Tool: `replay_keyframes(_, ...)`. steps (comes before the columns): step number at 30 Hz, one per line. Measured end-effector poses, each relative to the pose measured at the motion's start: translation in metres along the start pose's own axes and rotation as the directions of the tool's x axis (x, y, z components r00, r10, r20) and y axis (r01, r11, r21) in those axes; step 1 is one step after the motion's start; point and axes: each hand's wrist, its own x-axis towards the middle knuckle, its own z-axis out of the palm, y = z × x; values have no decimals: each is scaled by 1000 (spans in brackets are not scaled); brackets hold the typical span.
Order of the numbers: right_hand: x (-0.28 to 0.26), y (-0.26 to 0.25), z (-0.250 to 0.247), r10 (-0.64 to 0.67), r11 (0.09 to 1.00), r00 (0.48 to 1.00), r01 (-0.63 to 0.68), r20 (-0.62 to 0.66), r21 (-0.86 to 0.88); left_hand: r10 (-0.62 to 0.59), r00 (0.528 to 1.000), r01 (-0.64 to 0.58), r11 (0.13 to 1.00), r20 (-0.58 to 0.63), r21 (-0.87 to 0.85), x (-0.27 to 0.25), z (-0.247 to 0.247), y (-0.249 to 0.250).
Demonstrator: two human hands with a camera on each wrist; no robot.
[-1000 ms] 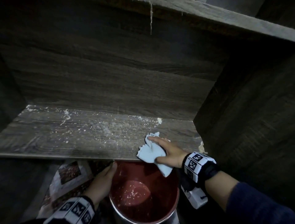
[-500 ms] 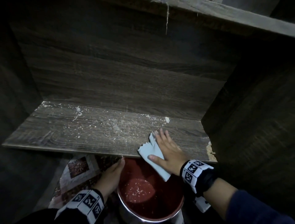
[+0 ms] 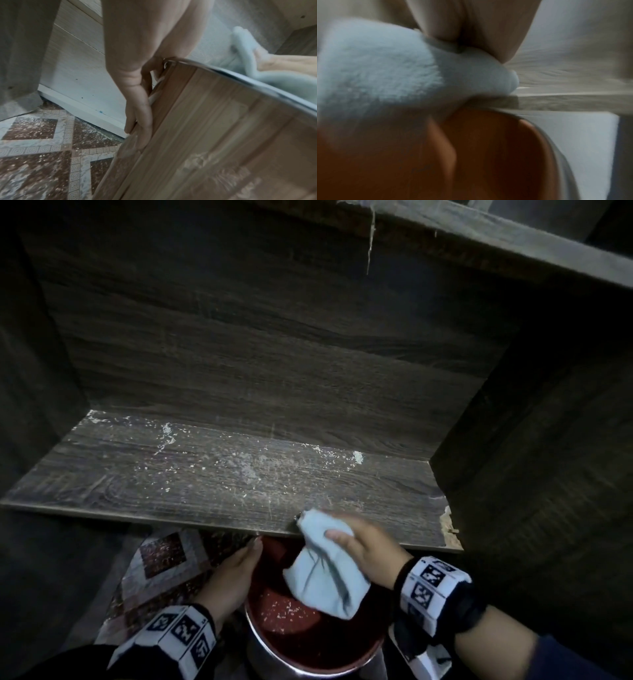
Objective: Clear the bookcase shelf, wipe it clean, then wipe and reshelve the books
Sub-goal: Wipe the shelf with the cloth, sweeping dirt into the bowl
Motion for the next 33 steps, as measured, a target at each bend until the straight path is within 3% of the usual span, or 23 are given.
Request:
replay_keyframes(2, -2, -1, -20, 138, 968, 969, -88, -207, 233, 5, 1000, -5, 1000, 14, -1, -5, 1, 5)
replay_keyframes(4, -1, 6, -47, 230, 945, 896, -112, -380, 308, 6, 1000, -6, 1000, 12, -4, -8, 3, 10)
replay_keyframes(7, -2, 13, -86, 319, 894, 811, -85, -491, 440, 25, 1000, -25, 1000, -1, 9, -11, 3, 12)
replay_keyframes(15, 7, 5, -156, 198, 930, 709, 82, -677, 358, 62, 998, -61, 997, -18, 43, -13, 8, 11)
replay_keyframes(17, 9, 10, -161, 157, 958, 685, 70, -712, 279, 73, 997, -72, 997, -35, 32, -14, 11, 14)
replay_keyframes(19, 9, 22, -158, 136, 982, 714, -6, -687, 188, 80, 996, -79, 997, -28, 21, -15, 12, 14)
replay_keyframes(20, 10, 32, -154, 139, 989, 770, -78, -622, 125, 82, 996, -82, 996, -18, 25, -16, 13, 16)
replay_keyframes(22, 8, 59, -134, 195, 943, 919, -272, -343, -193, 93, 996, -93, 995, -14, 21, -17, 13, 17)
replay_keyframes(23, 3, 70, -120, 264, 860, 947, -318, -186, -400, 98, 995, -98, 995, -17, 15, -17, 14, 16)
replay_keyframes(25, -6, 88, -94, 314, 756, 947, -289, -62, -587, 128, 992, -128, 992, -8, 10, -20, 16, 18)
replay_keyframes(29, -4, 87, -73, 296, 765, 908, -412, -297, -495, 160, 987, -160, 987, 4, 14, -19, 16, 13)
replay_keyframes(33, 17, 75, -64, 498, 608, 805, -589, -323, -531, 121, 992, -123, 986, 26, 111, 0, 8, -13)
